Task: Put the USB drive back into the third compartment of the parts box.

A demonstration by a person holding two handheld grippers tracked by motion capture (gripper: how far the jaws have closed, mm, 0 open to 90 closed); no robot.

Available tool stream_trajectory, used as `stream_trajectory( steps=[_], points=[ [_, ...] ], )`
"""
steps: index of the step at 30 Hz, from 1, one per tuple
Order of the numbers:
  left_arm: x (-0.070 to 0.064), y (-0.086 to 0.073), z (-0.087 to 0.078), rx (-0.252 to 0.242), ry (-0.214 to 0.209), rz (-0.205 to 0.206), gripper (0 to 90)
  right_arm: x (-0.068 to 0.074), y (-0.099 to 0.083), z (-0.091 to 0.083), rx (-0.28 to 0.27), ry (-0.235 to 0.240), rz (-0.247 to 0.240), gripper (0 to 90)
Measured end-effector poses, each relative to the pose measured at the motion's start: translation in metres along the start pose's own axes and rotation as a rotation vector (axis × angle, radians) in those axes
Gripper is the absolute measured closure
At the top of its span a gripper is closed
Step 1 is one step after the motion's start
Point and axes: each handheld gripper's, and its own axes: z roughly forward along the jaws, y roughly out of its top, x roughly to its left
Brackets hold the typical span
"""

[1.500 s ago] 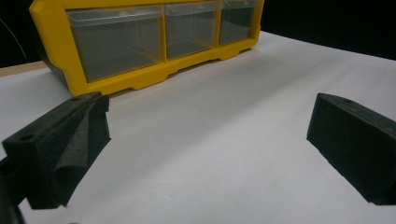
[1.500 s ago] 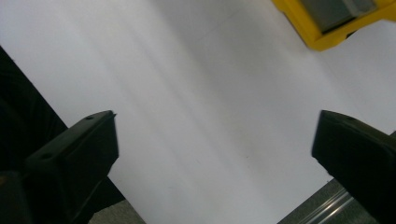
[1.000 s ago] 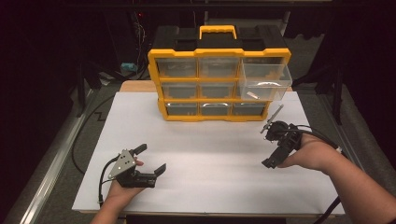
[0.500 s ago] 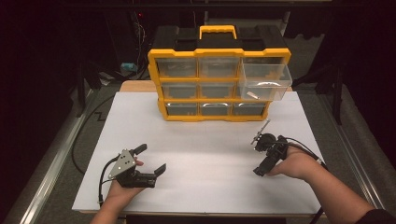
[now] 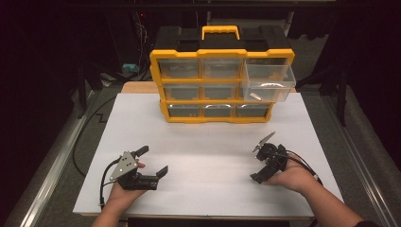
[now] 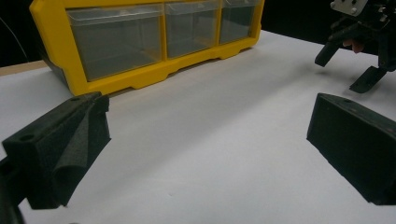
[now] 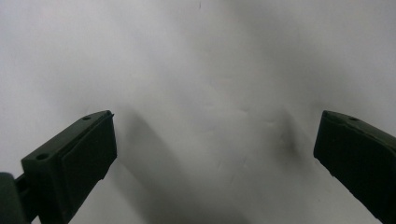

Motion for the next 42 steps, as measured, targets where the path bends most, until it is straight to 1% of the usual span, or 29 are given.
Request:
stream_trajectory(
  steps=[1, 4, 5, 7, 8, 9, 10, 12, 14, 16, 18, 19, 23, 26, 29, 31, 32, 33, 35, 36, 37, 40, 42],
  points=[
    [0.0, 0.0, 0.0, 0.0, 0.001, 0.0, 0.4, 0.001, -0.002, 0.001, -0.028, 0.001, 0.002, 0.3],
    [0.0, 0.0, 0.002, 0.008, 0.002, -0.002, 0.4, 0.003, -0.007, 0.005, -0.09, 0.012, 0.029, 0.3],
    [0.0, 0.0, 0.002, 0.012, 0.002, -0.001, 0.4, 0.004, -0.008, 0.005, -0.112, 0.004, 0.032, 0.3],
    [0.0, 0.0, 0.002, 0.013, 0.003, -0.001, 0.4, 0.005, -0.012, 0.008, -0.175, -0.001, 0.04, 0.3],
    [-0.001, -0.001, 0.002, 0.012, 0.004, -0.004, 0.4, 0.005, -0.013, 0.009, -0.187, 0.002, 0.042, 0.3],
    [0.0, 0.0, 0.002, 0.015, 0.004, -0.003, 0.4, 0.005, -0.014, 0.01, -0.216, 0.01, 0.058, 0.3],
    [0.0, -0.001, 0.002, 0.016, 0.005, -0.004, 0.4, 0.005, -0.015, 0.011, -0.233, 0.014, 0.064, 0.3],
    [0.0, -0.001, 0.002, 0.02, 0.006, -0.004, 0.4, 0.006, -0.018, 0.013, -0.286, 0.01, 0.071, 0.3],
    [0.0, -0.001, 0.003, 0.021, 0.009, -0.01, 0.4, 0.007, -0.019, 0.013, -0.333, 0.005, 0.086, 0.2],
    [0.0, -0.001, 0.003, 0.024, 0.011, -0.012, 0.4, 0.008, -0.021, 0.012, -0.394, 0.001, 0.094, 0.2],
    [0.001, -0.001, 0.003, 0.028, 0.011, -0.018, 0.4, 0.01, -0.022, 0.012, -0.442, 0.017, 0.121, 0.3],
    [0.001, -0.001, 0.003, 0.026, 0.009, -0.025, 0.4, 0.011, -0.022, 0.012, -0.467, 0.021, 0.127, 0.3],
    [0.001, 0.0, 0.003, 0.031, 0.014, -0.03, 0.4, 0.015, -0.024, 0.011, -0.564, 0.021, 0.162, 0.2],
    [0.002, -0.001, 0.003, 0.035, 0.017, -0.029, 0.4, 0.017, -0.026, 0.011, -0.613, 0.027, 0.184, 0.2],
    [0.002, -0.001, 0.004, 0.041, 0.018, -0.033, 0.4, 0.017, -0.032, 0.01, -0.692, 0.027, 0.217, 0.3],
    [0.002, -0.001, 0.004, 0.042, 0.015, -0.043, 0.4, 0.017, -0.036, 0.009, -0.733, 0.021, 0.238, 0.2],
    [0.003, -0.001, 0.003, 0.044, 0.016, -0.046, 0.4, 0.017, -0.037, 0.008, -0.749, 0.016, 0.243, 0.3],
    [0.003, -0.001, 0.004, 0.047, 0.016, -0.05, 0.4, 0.019, -0.04, 0.006, -0.777, 0.008, 0.246, 0.3],
    [0.005, -0.002, 0.005, 0.06, 0.019, -0.063, 0.4, 0.021, -0.046, 0.004, -0.82, 0.005, 0.247, 0.3],
    [0.006, -0.002, 0.005, 0.07, 0.023, -0.062, 0.4, 0.021, -0.049, 0.002, -0.842, 0.006, 0.25, 0.3],
    [0.006, -0.002, 0.005, 0.075, 0.03, -0.063, 0.4, 0.022, -0.053, 0.001, -0.856, 0.005, 0.255, 0.2],
    [0.006, -0.001, 0.005, 0.065, 0.035, -0.067, 0.4, 0.02, -0.065, -0.006, -0.901, -0.014, 0.27, 0.3],
    [0.006, -0.001, 0.005, 0.067, 0.037, -0.067, 0.4, 0.019, -0.071, -0.009, -0.91, -0.035, 0.269, 0.3]
  ],
)
